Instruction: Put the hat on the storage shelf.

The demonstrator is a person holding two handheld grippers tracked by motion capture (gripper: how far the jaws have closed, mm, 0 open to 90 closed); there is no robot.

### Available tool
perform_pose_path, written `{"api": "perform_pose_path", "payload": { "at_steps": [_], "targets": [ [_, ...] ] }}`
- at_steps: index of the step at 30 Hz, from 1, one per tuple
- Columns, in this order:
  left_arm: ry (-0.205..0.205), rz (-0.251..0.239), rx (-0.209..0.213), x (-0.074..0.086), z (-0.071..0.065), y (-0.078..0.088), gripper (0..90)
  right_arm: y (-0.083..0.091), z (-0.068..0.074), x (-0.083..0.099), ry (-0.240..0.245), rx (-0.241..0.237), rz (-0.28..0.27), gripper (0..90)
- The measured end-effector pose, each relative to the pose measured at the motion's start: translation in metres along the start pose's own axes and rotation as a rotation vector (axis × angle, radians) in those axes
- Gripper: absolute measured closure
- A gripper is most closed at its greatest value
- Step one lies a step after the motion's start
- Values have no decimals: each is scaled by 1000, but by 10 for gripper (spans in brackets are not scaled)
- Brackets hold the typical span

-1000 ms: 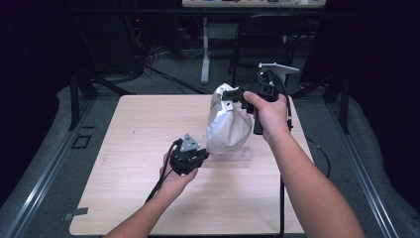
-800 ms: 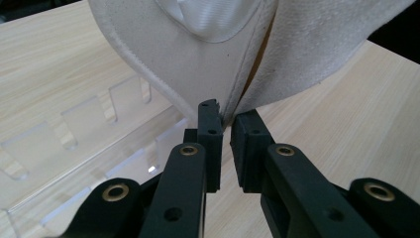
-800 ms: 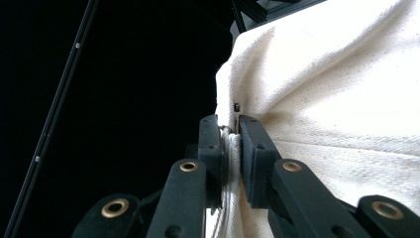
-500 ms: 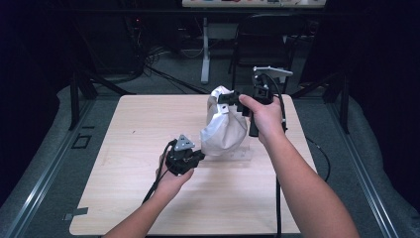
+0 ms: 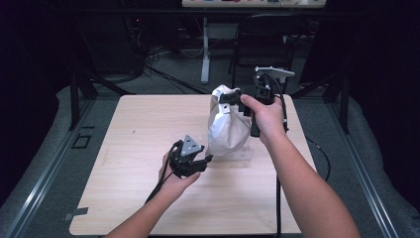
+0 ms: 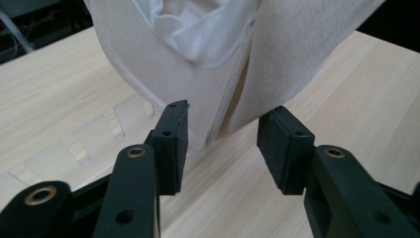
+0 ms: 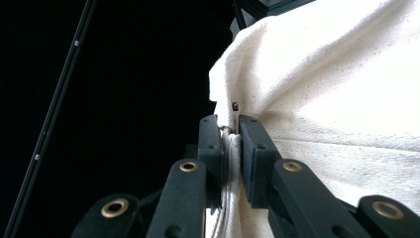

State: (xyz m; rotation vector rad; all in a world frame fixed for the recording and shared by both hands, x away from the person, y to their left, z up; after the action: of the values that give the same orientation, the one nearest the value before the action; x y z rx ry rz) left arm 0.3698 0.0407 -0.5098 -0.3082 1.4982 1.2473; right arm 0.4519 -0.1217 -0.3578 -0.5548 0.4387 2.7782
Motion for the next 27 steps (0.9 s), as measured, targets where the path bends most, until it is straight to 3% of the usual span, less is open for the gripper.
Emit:
{"api": "perform_pose_path", "payload": {
  "at_steps": [9, 16, 23, 27],
  "targets": [
    [-2, -3, 29, -3, -6, 3, 518, -2, 0, 0, 2, -1, 0, 810],
    [-6, -16, 21, -9, -11, 3, 483, -3, 1, 1, 4, -1, 1, 810],
    [-6, -43, -4, -14, -10, 2, 590, -5, 1, 2, 6, -1, 7, 809],
    [-17, -49, -27, -15, -10, 3, 708, -5, 1, 2, 7, 0, 7, 809]
  ]
}}
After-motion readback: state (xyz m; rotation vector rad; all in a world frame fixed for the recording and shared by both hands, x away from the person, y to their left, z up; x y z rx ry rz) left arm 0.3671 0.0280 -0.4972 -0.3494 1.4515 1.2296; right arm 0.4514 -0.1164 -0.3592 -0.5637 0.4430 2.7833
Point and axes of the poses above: each handheld gripper's, and its own axes: y roughly backward along the jaws, x roughly out of its underside, z roughly to its left, the point moved 5 cm from there along -y, roughly forward along the jaws, and after that the axes turned 14 degrees about -x, right-handed, at the moved point
